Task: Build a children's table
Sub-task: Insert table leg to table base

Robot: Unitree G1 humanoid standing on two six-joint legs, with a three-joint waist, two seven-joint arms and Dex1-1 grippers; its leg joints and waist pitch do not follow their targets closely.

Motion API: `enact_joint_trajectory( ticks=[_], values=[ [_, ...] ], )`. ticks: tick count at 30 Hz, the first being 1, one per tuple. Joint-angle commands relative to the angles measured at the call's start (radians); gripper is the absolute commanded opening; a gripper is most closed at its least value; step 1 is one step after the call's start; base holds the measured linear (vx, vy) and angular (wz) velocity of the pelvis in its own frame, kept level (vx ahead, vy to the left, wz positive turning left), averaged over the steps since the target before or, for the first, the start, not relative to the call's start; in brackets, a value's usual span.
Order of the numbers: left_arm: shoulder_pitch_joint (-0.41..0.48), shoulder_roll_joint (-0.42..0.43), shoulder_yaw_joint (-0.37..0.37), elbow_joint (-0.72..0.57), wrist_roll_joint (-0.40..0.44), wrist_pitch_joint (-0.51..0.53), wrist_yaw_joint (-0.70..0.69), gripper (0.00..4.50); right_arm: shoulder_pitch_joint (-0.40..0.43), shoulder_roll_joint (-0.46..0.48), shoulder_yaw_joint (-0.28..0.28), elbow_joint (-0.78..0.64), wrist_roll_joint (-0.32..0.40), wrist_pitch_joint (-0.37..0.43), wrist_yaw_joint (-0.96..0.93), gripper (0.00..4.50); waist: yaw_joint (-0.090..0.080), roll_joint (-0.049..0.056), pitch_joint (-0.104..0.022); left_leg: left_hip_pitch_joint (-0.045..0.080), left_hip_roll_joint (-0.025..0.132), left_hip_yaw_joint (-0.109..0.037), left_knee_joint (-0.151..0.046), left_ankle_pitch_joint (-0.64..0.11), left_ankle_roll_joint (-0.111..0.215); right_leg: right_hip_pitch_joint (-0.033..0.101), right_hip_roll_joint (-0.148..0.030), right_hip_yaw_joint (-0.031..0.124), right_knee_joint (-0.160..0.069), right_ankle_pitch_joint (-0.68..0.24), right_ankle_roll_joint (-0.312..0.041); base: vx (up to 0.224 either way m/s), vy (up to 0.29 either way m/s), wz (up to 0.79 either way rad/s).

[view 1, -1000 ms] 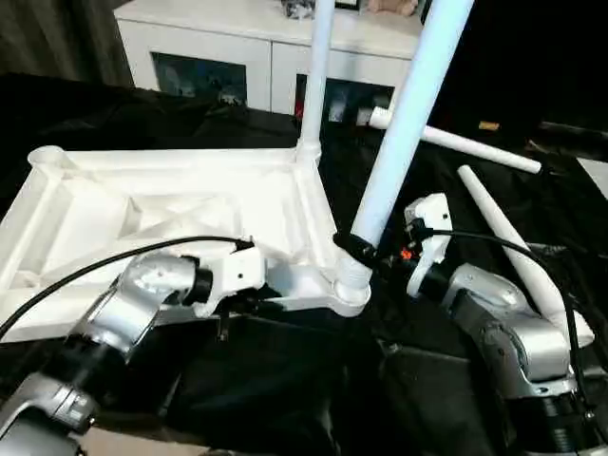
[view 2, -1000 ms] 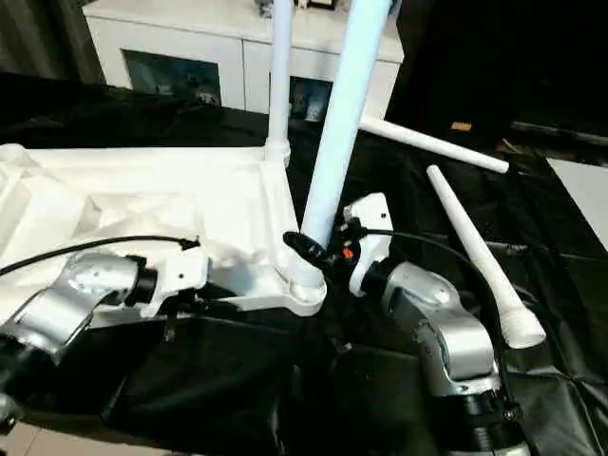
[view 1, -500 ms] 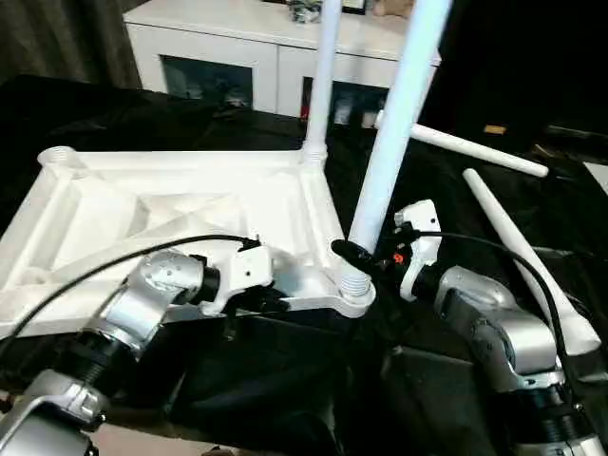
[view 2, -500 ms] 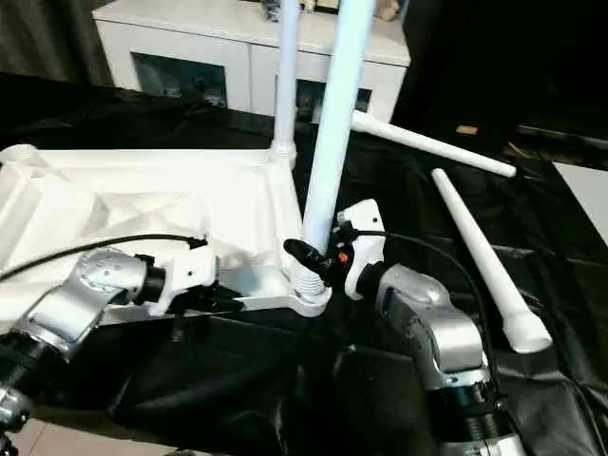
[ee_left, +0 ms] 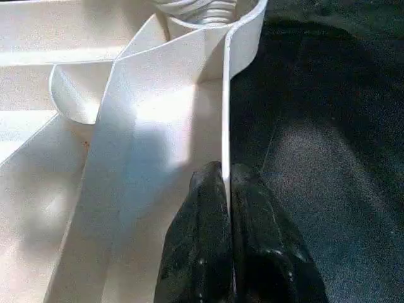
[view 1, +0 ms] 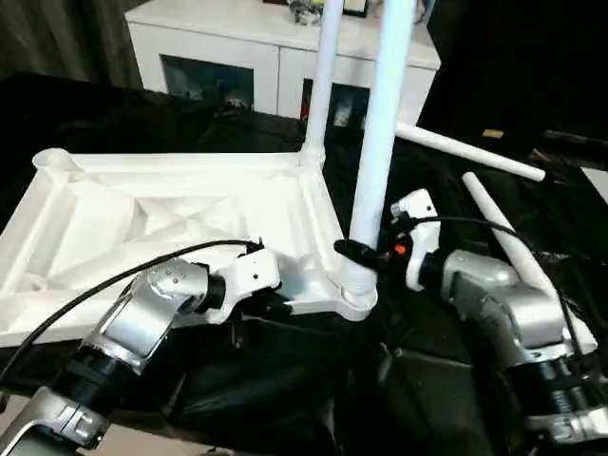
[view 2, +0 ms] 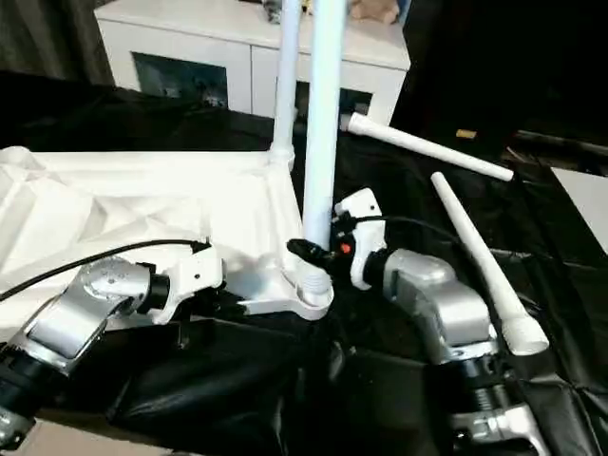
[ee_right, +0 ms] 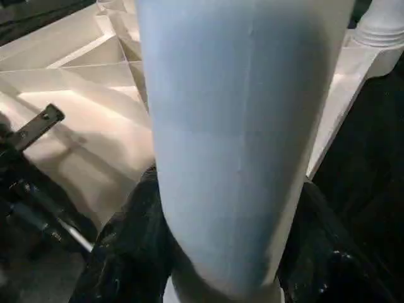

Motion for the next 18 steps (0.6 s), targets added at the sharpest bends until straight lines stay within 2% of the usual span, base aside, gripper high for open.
enact_joint_trajectory(
  ticks=[1,4,5,7,9,14,16,18],
  values=[
    [0.015,0.002,-0.025,0.002,0.042,0.04,0.036,0.0,-0.005,-0.026,-0.008,-0.018,0.013,0.025,0.019,1.86,-0.001,0.009,-0.048,0.0,0.03,0.001,-0.084,-0.141,-0.014,0.046,-0.064,0.035,-0.079,-0.13,-0.182,0.0,0.0,0.0],
    [0.003,-0.004,-0.02,0.01,0.056,0.055,0.061,0.0,-0.002,-0.049,-0.016,-0.032,0.022,0.038,0.038,1.86,-0.001,0.013,-0.048,0.0,0.03,0.001,-0.083,-0.145,-0.014,0.046,-0.064,0.035,-0.08,-0.134,-0.183,0.0,0.0,0.0],
    [0.001,-0.003,-0.02,0.009,0.059,0.058,0.063,0.0,-0.002,-0.052,-0.02,-0.036,0.024,0.044,0.041,1.86,-0.001,0.01,-0.047,-0.001,0.029,0.001,-0.083,-0.152,-0.014,0.046,-0.064,0.036,-0.083,-0.148,-0.181,0.0,0.0,0.0],
    [-0.004,-0.005,-0.018,0.005,0.065,0.078,0.074,0.0,0.001,-0.058,-0.025,-0.04,0.026,0.047,0.046,1.86,-0.002,0.016,-0.047,0.001,0.029,0.0,-0.084,-0.167,-0.018,0.044,-0.065,0.036,-0.085,-0.173,-0.178,0.0,0.0,0.0],
    [-0.009,-0.004,-0.018,-0.001,0.07,0.093,0.079,0.0,0.004,-0.061,-0.026,-0.041,0.027,0.046,0.049,1.86,-0.003,0.015,-0.047,0.002,0.03,0.0,-0.084,-0.172,-0.02,0.043,-0.064,0.036,-0.086,-0.178,-0.178,0.0,0.0,0.0],
    [-0.005,-0.006,-0.021,-0.023,0.041,0.048,0.041,0.0,0.001,-0.03,-0.029,0.023,0.015,0.002,0.035,1.86,-0.004,0.015,-0.047,0.001,0.03,-0.001,-0.085,-0.183,-0.021,0.041,-0.064,0.035,-0.088,-0.193,-0.178,0.0,0.0,0.0],
    [0.001,-0.006,-0.022,-0.03,0.031,0.034,0.031,0.0,-0.001,-0.013,-0.031,0.051,0.012,-0.019,0.033,1.86,-0.004,0.016,-0.048,0.0,0.031,-0.001,-0.085,-0.18,-0.022,0.041,-0.064,0.035,-0.086,-0.178,-0.182,0.0,0.0,0.0],
    [0.005,-0.009,-0.019,-0.032,0.025,0.018,0.031,0.0,-0.009,0.01,-0.038,0.089,0.009,-0.045,0.023,1.86,-0.004,0.017,-0.053,-0.002,0.03,0.0,-0.082,-0.146,-0.018,0.043,-0.063,0.034,-0.078,-0.104,-0.199,0.0,0.0,0.0]
  ],
)
